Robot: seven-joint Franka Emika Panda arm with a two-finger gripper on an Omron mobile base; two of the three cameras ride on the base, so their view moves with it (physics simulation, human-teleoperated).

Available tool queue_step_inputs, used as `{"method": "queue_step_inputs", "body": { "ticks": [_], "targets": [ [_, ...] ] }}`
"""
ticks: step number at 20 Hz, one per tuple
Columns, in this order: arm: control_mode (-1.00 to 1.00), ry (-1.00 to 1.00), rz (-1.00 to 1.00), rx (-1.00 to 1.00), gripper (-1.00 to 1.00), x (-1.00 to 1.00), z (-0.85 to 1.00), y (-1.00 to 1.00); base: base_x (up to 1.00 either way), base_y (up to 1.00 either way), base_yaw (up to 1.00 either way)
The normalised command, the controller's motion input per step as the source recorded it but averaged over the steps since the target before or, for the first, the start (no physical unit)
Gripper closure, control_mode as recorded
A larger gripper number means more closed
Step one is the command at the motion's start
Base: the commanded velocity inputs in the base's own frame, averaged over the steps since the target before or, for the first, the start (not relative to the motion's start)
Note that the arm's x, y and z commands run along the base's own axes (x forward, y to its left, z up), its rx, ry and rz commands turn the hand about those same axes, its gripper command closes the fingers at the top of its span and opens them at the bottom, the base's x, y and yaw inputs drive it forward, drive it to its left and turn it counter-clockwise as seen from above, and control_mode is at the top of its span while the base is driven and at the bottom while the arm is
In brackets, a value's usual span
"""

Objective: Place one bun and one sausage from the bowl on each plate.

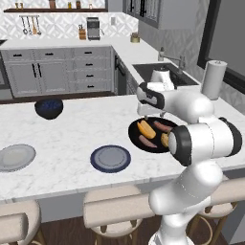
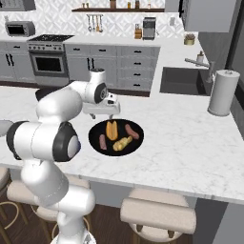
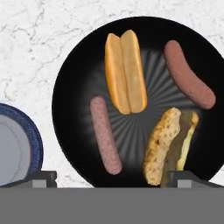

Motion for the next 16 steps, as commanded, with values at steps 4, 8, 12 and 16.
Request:
{"method": "queue_step_inputs", "body": {
  "ticks": [4,8,12,16],
  "targets": [
    [-1.00,0.00,0.00,0.00,-1.00,0.47,-0.66,-0.13,0.00,0.00,0.00],
    [-1.00,0.00,0.00,0.00,-1.00,0.34,-0.77,-0.06,0.00,0.00,0.00],
    [-1.00,-0.01,0.00,-0.02,-1.00,0.34,-0.50,0.01,0.00,0.00,0.00],
    [-1.00,0.00,0.00,-0.02,-1.00,0.40,-0.31,0.00,0.00,0.00,0.00]
  ]
}}
